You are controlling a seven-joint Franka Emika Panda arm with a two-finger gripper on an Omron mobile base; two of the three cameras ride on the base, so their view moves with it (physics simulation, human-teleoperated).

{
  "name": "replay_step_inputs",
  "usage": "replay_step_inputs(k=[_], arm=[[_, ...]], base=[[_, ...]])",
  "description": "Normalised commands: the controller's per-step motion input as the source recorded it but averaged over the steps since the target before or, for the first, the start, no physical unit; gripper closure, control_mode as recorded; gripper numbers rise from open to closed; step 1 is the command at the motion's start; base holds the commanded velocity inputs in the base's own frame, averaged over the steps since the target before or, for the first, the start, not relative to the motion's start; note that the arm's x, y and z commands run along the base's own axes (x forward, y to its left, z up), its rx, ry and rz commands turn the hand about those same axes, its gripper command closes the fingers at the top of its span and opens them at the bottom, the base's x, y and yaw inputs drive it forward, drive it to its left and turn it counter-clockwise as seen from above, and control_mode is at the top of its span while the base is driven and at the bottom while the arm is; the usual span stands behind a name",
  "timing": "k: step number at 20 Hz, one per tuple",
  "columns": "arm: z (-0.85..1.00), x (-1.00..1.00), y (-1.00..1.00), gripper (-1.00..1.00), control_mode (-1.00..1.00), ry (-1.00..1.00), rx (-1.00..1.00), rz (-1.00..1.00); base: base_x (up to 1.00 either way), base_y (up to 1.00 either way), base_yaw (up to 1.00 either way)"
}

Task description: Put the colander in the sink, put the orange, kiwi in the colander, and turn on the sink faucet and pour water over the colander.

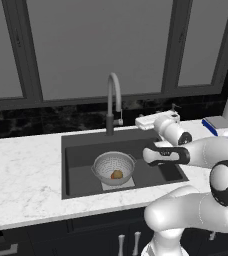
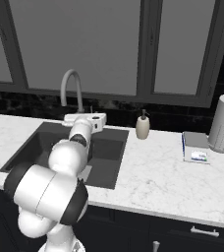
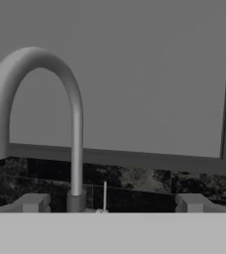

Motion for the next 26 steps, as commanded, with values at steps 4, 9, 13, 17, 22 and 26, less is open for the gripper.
replay_step_inputs(k=[4,9,13,17,22,26], arm=[[-0.29,0.44,0.02,-1.0,-1.0,-0.01,0.0,-0.01],[-0.3,0.58,0.01,-1.0,-1.0,-0.04,0.0,0.0],[-0.45,0.49,0.1,-1.0,-1.0,-0.03,0.01,0.0],[-0.59,0.3,0.08,-1.0,-1.0,0.0,0.04,0.0],[-0.59,0.2,0.0,-1.0,-1.0,-0.01,0.05,0.0],[-0.33,0.27,0.0,-1.0,-1.0,-0.02,0.04,0.0]], base=[[0.0,0.0,0.0],[0.0,0.0,0.0],[0.0,0.0,0.0],[0.0,0.0,0.0],[0.0,0.0,0.0],[0.0,0.0,0.0]])
